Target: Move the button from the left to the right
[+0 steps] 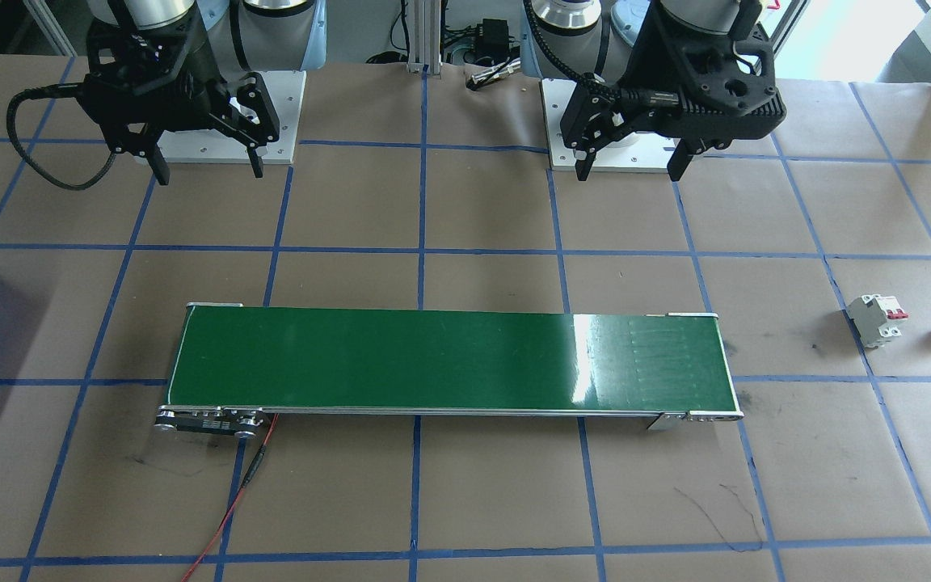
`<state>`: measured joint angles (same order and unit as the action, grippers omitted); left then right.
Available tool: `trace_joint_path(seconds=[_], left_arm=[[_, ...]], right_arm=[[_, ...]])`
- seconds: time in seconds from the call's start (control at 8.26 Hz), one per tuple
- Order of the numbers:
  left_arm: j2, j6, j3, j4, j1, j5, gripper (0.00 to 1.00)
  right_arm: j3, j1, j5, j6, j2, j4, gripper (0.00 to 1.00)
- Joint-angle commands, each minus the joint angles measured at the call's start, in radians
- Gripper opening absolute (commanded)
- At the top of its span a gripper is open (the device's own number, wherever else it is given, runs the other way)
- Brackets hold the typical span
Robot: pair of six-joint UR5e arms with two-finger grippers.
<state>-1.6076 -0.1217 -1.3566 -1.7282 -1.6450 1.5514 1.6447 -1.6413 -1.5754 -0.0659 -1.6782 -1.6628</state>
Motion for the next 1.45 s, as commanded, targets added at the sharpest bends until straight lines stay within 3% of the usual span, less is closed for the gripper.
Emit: trace_joint_path(seconds=[0.0, 0.24, 0.36, 0.73, 0.97, 1.33], left_arm=[[0.003, 0.013, -0.034, -0.004, -0.004, 0.010, 1.00], [0.006, 0.014, -0.039, 0.001, 0.028, 0.106, 1.00], [0.008, 0.014, -0.039, -0.004, 0.078, 0.114, 1.00], [-0.003, 0.030, -0.035, -0.005, 0.380, 0.111, 1.00], [-0.028, 0.172, -0.033, 0.015, 0.543, 0.145, 1.00], [-0.180, 0.288, -0.026, 0.136, 0.782, 0.148, 1.00]], right_arm=[[0.000, 0.000, 0.000, 0.000, 0.000, 0.000, 1.00], [0.000, 0.000, 0.000, 0.000, 0.000, 0.000, 1.00], [0.000, 0.000, -0.002, 0.000, 0.000, 0.002, 1.00], [0.001, 0.000, -0.002, 0.000, 0.005, 0.000, 1.00], [0.001, 0.000, -0.002, 0.000, 0.008, 0.000, 1.00], [0.001, 0.000, -0.006, 0.000, 0.008, 0.000, 1.00]])
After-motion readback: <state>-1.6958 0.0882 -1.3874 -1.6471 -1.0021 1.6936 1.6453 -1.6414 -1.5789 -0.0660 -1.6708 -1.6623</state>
